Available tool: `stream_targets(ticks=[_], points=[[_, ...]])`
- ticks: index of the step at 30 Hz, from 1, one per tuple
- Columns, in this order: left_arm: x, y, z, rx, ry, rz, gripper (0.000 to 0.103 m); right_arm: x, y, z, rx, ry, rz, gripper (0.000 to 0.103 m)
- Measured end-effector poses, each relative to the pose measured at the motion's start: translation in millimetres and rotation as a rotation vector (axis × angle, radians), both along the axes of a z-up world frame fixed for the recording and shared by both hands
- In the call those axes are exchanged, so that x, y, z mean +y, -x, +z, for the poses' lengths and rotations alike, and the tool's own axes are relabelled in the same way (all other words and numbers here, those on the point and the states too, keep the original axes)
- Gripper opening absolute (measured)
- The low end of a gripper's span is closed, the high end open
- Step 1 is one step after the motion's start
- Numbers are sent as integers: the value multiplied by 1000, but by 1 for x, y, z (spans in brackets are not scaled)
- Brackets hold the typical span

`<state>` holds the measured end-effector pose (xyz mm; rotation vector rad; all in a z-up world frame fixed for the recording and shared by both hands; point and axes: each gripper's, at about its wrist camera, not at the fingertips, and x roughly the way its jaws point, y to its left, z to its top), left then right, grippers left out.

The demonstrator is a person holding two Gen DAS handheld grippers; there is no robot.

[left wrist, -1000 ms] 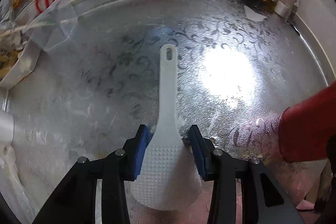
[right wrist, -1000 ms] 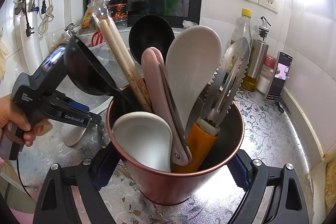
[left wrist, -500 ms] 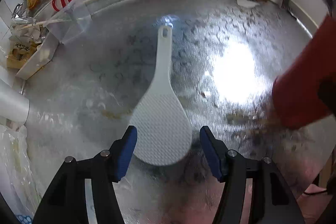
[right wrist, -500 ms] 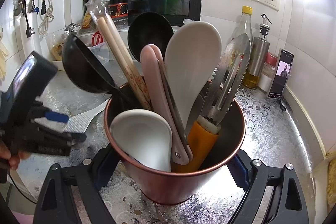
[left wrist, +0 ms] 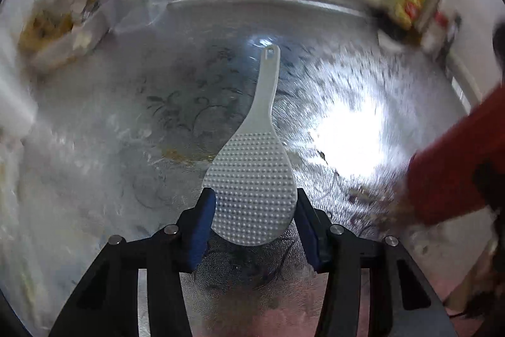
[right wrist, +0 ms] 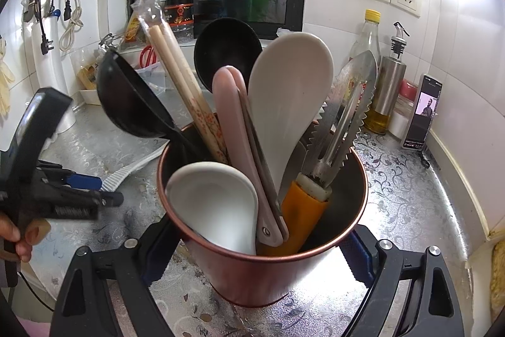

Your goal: Organize utensils

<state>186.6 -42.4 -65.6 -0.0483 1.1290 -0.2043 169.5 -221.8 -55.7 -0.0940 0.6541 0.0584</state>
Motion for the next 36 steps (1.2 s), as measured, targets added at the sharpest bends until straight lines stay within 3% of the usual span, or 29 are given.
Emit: stream_targets(ticks=[6, 12, 16, 17, 23, 30, 34, 36], points=[[50, -4, 6, -1, 256, 129, 43, 0, 0, 0, 0, 0, 0, 92], [95, -10, 5, -15, 334, 248, 41, 1, 1, 0, 0, 1, 0, 92], [127, -11, 2, -14, 462, 346, 34, 1, 1, 0, 0, 1, 0, 92], [135, -15, 0, -10, 476, 367, 29, 1, 1, 0, 0, 2, 0, 92], [158, -24, -21, 32, 517, 455, 27, 1, 1, 0, 0, 1, 0, 92], [176, -13, -34, 36, 653, 521, 24, 1, 2, 0, 1, 2, -6, 92], [175, -15, -32, 36, 628, 513, 24, 1, 2, 0, 2, 3, -8, 92], [167, -20, -33, 54, 583, 487, 12, 1, 2, 0, 3, 3, -9, 92]])
